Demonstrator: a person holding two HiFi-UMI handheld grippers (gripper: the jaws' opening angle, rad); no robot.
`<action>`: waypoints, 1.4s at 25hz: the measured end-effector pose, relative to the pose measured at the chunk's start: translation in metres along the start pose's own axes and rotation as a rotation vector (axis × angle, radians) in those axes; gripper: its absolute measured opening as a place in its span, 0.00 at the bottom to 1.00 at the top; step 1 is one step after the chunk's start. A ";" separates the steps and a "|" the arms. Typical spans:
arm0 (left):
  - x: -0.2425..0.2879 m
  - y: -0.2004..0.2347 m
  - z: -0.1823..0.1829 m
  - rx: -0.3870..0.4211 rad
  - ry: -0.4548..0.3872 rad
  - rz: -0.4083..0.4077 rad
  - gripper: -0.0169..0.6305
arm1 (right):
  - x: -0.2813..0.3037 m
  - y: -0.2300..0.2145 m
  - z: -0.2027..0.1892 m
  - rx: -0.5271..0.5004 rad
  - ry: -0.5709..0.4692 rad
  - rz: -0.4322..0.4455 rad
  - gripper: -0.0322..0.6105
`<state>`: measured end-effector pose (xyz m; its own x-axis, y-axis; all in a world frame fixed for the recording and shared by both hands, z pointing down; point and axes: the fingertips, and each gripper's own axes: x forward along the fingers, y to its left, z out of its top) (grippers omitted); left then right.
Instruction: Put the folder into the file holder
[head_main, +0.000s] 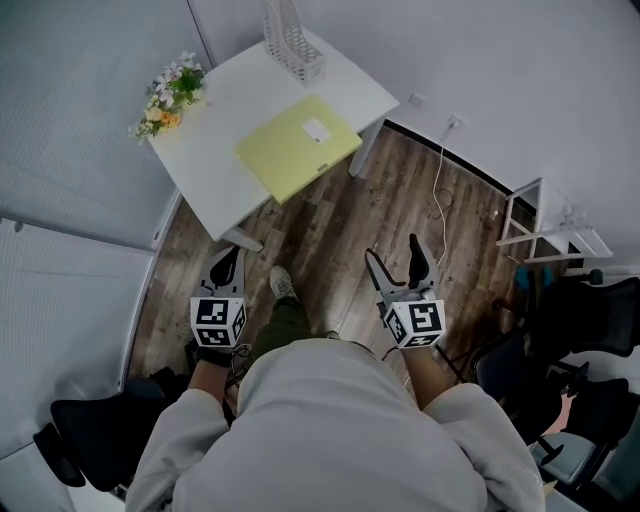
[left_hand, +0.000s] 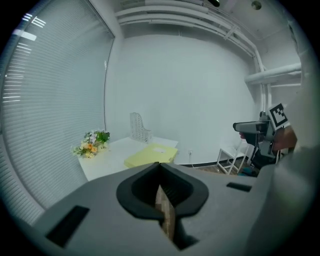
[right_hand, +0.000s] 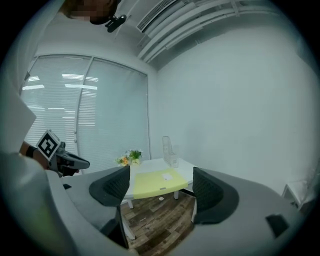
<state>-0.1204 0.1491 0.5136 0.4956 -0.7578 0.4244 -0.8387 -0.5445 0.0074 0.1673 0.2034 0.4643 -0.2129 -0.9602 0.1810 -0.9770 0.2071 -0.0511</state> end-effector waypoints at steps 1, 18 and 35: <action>0.010 0.010 0.006 0.000 -0.002 -0.006 0.04 | 0.013 -0.001 0.005 -0.002 0.000 -0.006 0.65; 0.100 0.133 0.048 -0.004 0.000 -0.055 0.04 | 0.170 0.013 0.032 -0.024 0.043 -0.075 0.65; 0.133 0.168 0.074 -0.035 0.035 0.089 0.04 | 0.277 -0.036 -0.019 0.505 0.192 -0.021 0.65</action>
<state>-0.1786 -0.0696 0.5043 0.4114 -0.7891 0.4561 -0.8866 -0.4625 -0.0006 0.1433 -0.0665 0.5352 -0.2380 -0.9017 0.3610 -0.8642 0.0270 -0.5024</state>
